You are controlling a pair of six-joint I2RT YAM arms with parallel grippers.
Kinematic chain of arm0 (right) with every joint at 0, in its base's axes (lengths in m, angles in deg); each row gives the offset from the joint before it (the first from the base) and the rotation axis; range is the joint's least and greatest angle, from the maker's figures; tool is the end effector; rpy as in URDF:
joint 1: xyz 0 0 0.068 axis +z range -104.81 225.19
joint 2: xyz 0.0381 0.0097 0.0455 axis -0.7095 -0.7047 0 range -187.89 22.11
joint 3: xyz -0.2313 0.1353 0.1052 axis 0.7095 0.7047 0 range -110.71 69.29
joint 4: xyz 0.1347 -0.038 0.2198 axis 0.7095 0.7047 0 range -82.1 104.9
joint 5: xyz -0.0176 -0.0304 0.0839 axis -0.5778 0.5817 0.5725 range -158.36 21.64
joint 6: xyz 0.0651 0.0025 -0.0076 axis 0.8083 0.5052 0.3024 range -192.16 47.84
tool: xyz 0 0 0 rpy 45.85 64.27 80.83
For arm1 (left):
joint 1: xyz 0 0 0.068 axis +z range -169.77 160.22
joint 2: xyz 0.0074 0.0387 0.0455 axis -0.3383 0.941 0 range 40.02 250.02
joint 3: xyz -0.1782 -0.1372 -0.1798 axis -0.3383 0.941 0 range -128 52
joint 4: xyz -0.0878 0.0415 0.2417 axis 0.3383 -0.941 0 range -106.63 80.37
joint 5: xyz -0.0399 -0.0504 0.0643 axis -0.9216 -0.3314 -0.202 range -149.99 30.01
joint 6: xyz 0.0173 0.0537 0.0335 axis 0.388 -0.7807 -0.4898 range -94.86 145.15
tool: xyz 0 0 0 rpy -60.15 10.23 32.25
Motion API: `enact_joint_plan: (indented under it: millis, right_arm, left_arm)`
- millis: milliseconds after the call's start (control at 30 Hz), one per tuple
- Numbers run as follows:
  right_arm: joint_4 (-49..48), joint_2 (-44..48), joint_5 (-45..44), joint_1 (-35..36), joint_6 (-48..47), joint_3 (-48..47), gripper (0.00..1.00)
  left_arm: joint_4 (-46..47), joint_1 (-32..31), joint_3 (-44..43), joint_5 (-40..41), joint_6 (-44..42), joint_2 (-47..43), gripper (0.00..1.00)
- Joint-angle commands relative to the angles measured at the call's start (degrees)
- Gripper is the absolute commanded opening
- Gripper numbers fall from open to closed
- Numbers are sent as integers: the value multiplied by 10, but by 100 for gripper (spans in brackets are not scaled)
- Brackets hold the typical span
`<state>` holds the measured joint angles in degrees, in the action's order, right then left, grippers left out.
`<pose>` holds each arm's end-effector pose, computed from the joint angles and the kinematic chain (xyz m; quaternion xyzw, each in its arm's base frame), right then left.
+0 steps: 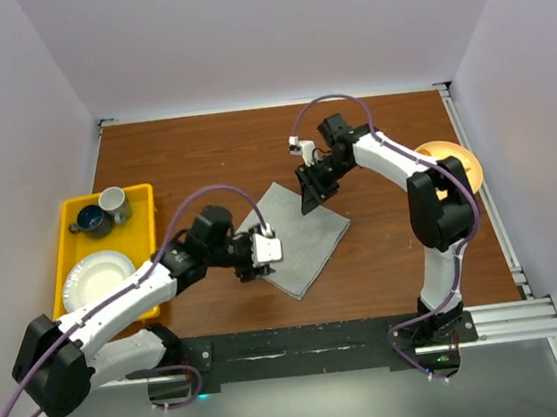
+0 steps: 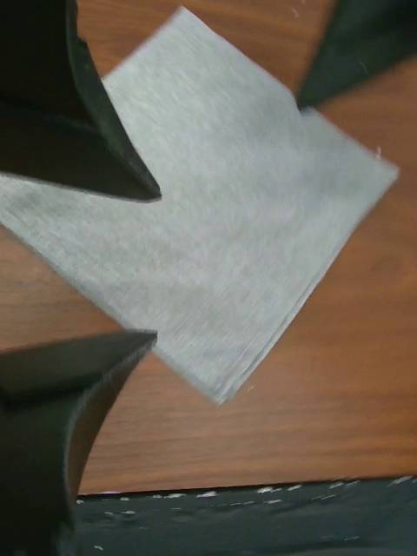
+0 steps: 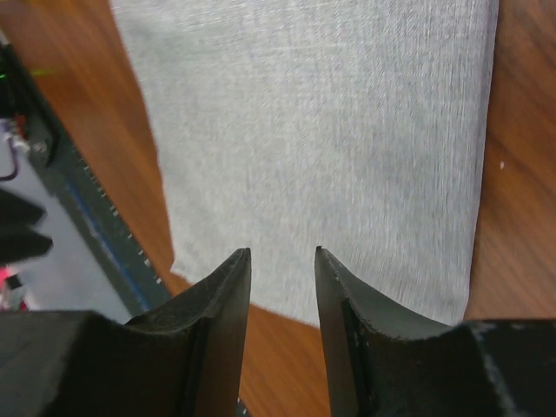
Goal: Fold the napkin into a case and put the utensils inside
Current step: Pick up the top corner of the square folded napkin from the center of the board.
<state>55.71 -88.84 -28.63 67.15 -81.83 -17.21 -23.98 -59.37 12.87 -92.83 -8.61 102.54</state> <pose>0.3601 0.1807 0.2199 -0.3036 0.8798 0.3493 0.1082 0.1605 -0.1693 0.2479 0.6143 0.6163 -0.2749 0.4090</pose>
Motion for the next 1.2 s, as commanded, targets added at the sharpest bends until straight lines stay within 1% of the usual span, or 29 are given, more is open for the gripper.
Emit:
enact_joint_plan:
  millis: [0, 33, 67, 133, 200, 300, 367, 567, 667, 867, 1067, 1167]
  right_arm:
    - [-114, -22, -68, 21, 53, 28, 38]
    - [-119, -26, -69, 25, 54, 33, 37]
    - [-124, -29, -71, 26, 55, 40, 37]
    - [-130, -32, -76, 29, 56, 60, 36]
    - [-136, -30, -82, 29, 55, 78, 36]
    - [-144, -27, -83, 31, 59, 96, 35]
    - [-153, -22, -83, 30, 62, 107, 36]
    - [-159, -23, -80, 33, 65, 119, 35]
    - [-156, -24, -76, 32, 64, 121, 35]
    - [-159, -24, -76, 32, 65, 126, 36]
    - [-159, -22, -75, 32, 62, 134, 36]
    - [-160, -22, -74, 33, 61, 138, 36]
  left_arm:
    - [46, -90, 41, 67, -96, 30, 51]
    - [60, -106, 49, 87, -92, 39, 43]
    - [88, -130, 53, 96, -87, 55, 40]
    - [113, -146, 68, 103, -79, 62, 37]
    - [135, -174, 77, 110, -79, 66, 36]
    - [135, -207, 85, 125, -67, 81, 36]
    - [171, -223, 93, 133, -62, 92, 36]
    - [201, -239, 95, 143, -46, 112, 37]
    - [204, -244, 91, 147, -47, 128, 39]
    - [203, -244, 84, 146, -46, 153, 40]
    - [220, -244, 75, 149, -33, 174, 37]
    - [220, -245, 68, 149, -30, 178, 33]
